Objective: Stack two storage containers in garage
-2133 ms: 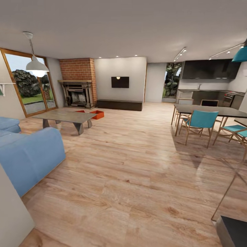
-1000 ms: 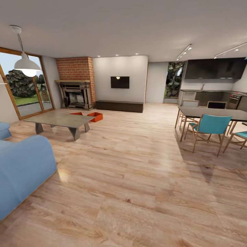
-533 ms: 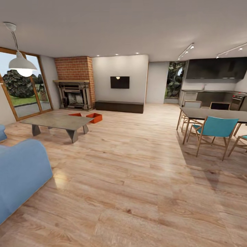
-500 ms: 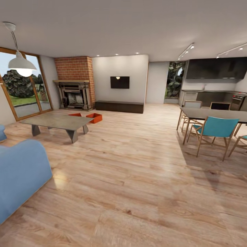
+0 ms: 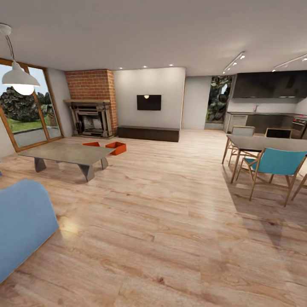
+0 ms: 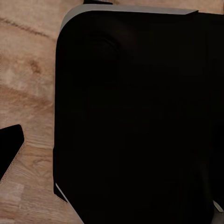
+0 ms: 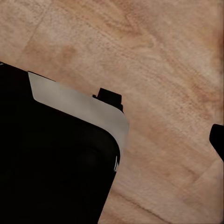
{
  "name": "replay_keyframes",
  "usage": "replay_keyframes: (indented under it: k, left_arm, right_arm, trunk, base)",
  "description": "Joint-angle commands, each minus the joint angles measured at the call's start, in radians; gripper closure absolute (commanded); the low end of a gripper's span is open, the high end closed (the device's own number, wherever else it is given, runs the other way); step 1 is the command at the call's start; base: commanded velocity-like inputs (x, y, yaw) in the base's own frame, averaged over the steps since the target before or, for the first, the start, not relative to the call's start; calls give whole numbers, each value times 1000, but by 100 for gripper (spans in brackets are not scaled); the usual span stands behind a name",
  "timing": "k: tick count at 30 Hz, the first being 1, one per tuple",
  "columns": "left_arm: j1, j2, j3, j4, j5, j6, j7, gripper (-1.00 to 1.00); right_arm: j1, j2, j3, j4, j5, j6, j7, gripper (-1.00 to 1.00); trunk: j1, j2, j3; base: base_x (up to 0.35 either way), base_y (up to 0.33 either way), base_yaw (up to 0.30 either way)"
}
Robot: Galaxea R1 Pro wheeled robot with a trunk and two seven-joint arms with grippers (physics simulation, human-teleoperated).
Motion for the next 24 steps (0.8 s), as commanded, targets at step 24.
replay_keyframes:
  k: [24]
  left_arm:
    - [0, -1, 0, -1, 9, 7, 0, -100]
  right_arm:
    - [-1, -6, 9, 3, -8, -11, 5, -100]
  trunk:
    - [1, 0, -1]
  base:
    - [333, 0, 0]
